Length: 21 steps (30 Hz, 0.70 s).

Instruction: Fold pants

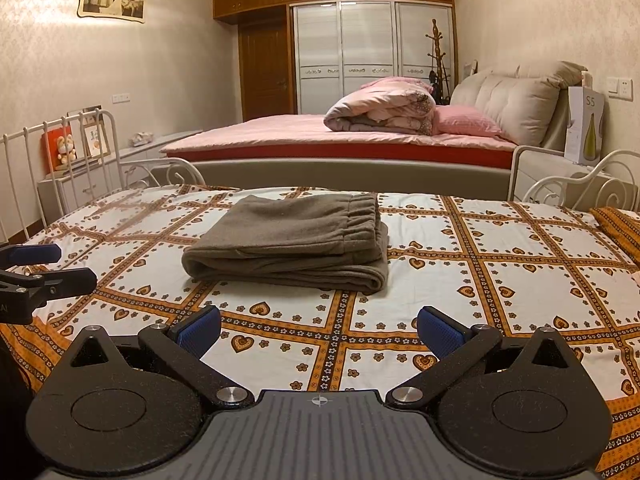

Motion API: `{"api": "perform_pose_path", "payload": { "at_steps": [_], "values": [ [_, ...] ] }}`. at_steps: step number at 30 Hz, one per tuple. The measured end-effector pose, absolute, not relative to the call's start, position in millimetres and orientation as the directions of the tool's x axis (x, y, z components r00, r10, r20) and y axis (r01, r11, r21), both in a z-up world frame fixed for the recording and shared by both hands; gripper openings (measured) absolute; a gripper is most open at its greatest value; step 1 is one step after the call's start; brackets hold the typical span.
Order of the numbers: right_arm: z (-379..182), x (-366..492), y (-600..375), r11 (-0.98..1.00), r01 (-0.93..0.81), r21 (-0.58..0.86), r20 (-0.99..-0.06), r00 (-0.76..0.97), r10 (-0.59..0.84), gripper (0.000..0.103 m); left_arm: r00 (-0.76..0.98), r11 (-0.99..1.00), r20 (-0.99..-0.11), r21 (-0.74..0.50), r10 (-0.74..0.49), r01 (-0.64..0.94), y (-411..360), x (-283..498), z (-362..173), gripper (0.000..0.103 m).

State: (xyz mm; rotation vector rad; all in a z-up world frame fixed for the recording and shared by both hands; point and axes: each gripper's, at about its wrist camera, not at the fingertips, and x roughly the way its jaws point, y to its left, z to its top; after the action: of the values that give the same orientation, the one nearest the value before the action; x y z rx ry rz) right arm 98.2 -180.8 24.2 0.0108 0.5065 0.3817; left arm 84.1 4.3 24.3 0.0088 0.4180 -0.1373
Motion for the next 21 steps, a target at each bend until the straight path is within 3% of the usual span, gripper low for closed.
{"api": "perform_pose_path", "payload": {
  "at_steps": [21],
  "values": [
    [21.8, 98.3, -179.3, 0.926, -0.365, 0.094, -0.473, 0.802, 0.364, 0.103, 0.905, 0.989, -0.401, -0.01, -0.142, 0.15, 2.7, 84.1, 21.5, 0.097]
  ]
}}
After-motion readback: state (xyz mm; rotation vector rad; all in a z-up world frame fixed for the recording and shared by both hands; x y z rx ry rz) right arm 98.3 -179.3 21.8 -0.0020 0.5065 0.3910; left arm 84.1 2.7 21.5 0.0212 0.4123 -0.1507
